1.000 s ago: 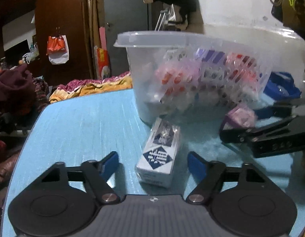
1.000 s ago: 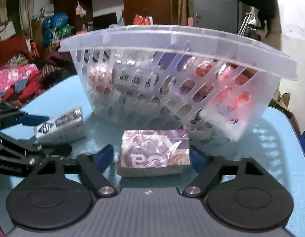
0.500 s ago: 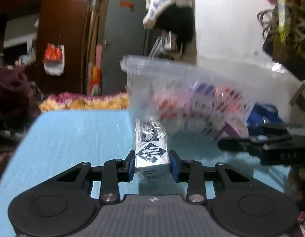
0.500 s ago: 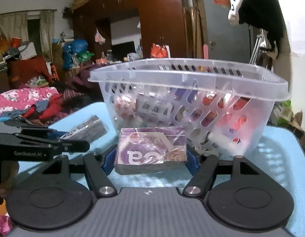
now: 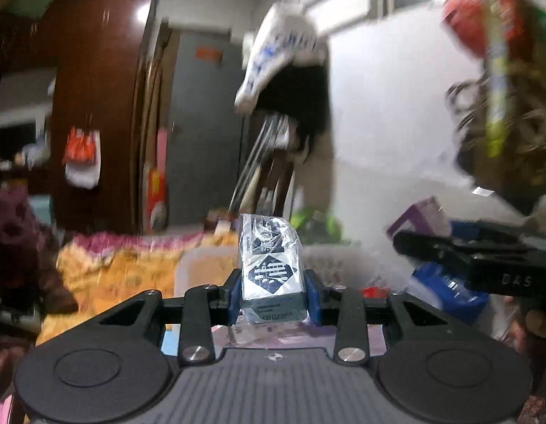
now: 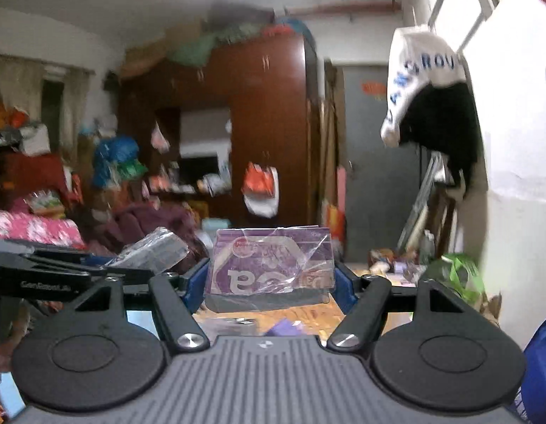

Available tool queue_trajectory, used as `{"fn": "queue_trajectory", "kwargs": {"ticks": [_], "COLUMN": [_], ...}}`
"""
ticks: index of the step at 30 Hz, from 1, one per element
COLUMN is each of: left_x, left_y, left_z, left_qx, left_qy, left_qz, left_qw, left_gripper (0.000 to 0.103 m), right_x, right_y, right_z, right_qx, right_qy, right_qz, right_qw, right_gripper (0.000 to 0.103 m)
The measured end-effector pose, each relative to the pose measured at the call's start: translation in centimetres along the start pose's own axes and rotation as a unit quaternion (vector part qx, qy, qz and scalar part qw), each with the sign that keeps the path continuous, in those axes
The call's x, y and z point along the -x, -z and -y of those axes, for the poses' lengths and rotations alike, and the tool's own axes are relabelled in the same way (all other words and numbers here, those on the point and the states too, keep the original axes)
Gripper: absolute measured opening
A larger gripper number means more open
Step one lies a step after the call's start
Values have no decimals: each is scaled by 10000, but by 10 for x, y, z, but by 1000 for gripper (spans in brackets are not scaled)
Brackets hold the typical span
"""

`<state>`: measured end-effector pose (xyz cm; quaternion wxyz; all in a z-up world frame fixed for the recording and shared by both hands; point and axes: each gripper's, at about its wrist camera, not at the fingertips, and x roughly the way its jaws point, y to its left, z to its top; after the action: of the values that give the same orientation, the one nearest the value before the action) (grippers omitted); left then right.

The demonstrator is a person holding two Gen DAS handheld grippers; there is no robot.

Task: Organize objects
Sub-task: 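Carry both boxes over the white basket and open both tools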

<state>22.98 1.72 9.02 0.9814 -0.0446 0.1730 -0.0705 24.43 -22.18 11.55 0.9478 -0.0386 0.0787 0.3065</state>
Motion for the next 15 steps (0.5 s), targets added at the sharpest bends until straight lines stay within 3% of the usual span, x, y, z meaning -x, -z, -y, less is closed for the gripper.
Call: {"fn": "queue_trajectory", "kwargs": {"ticks": [1,2,3,4,8,13,15], "left_x": [-16,-26,-37,-43,-31,-2,8], "left_y": [-1,0,2,6,19,27,29], "left_z": [-4,-6,-7,-11,-22,-16,-14], "left_qx": [70,49,32,84,215,-8,-54], "left_qy": [-23,-38,-99,-181,1,-357,-245], "left_qz": [-84,-131,-256,-346,-187,98,105], "left_qw": [9999,9999,9996,9992,9996,9993,9996], "left_gripper": [42,61,86,91,92,96,96], "right_x": [-14,-28,-39,-48,-44,2,12], "right_y": [-1,1,4,8,18,21,25], "right_z": [3,6,6,5,-1,4,4], "right_qx": [28,95,174,284,556,71,-52], "right_qy": [100,169,241,439,591,594,873], "right_qz": [-83,-204,-341,-442,-620,-259,-305], "right_qw": [9999,9996,9990,9977,9948,9979,9957], "right_gripper": [74,80,97,103,103,103,103]}}
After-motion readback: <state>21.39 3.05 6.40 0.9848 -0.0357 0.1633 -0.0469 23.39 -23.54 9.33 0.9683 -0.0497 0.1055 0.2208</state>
